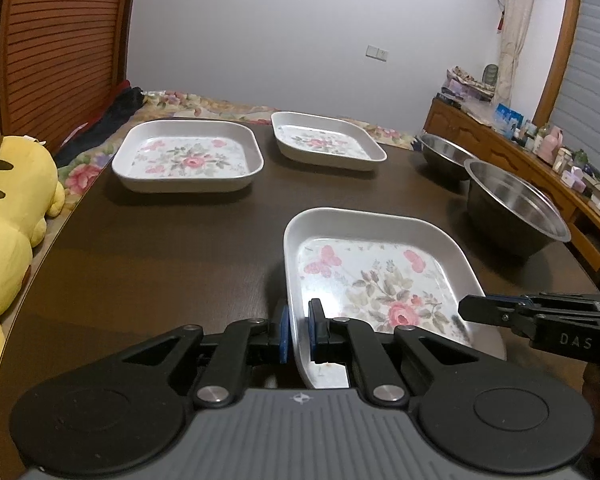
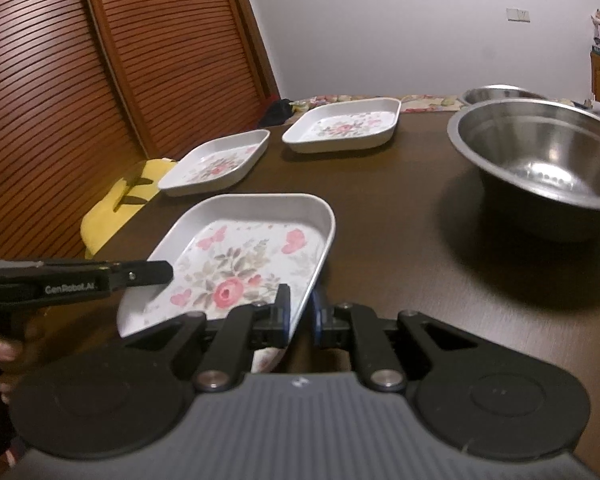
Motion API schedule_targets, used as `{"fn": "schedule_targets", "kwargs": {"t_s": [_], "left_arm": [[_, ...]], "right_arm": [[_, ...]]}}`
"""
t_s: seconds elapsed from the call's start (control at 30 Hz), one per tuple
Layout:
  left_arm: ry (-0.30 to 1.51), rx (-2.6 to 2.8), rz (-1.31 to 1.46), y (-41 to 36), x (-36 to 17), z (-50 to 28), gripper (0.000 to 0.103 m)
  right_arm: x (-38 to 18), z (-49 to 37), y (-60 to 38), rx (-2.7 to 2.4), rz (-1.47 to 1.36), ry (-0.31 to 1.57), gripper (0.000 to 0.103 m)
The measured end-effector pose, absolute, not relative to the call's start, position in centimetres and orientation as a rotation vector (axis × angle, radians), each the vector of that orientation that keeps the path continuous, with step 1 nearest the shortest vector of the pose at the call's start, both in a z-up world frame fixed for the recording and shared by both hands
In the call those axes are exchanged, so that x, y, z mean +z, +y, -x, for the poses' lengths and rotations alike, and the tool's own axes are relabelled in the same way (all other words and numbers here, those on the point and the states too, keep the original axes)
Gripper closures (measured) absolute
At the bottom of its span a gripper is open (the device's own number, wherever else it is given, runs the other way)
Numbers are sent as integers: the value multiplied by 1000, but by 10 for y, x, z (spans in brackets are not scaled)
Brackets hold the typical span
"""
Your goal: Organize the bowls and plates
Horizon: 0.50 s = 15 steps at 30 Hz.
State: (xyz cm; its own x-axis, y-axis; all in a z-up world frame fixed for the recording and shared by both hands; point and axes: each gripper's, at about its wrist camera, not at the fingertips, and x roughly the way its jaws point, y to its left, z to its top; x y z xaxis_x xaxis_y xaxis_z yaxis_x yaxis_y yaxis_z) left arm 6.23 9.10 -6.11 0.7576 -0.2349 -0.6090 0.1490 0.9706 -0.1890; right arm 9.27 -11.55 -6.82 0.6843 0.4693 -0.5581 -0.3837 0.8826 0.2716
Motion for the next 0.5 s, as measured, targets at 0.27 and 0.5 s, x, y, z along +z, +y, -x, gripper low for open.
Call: {"fn": "schedule_targets", "kwargs": {"t_s": [0.27, 0.5], "left_arm": [[685, -206, 129, 90, -66, -57, 93], [684, -201, 126, 89, -66, -58, 93]], "right_arm": [[-69, -87, -116, 490, -128, 662, 87], [-72, -83, -117, 485, -123, 643, 87]]}}
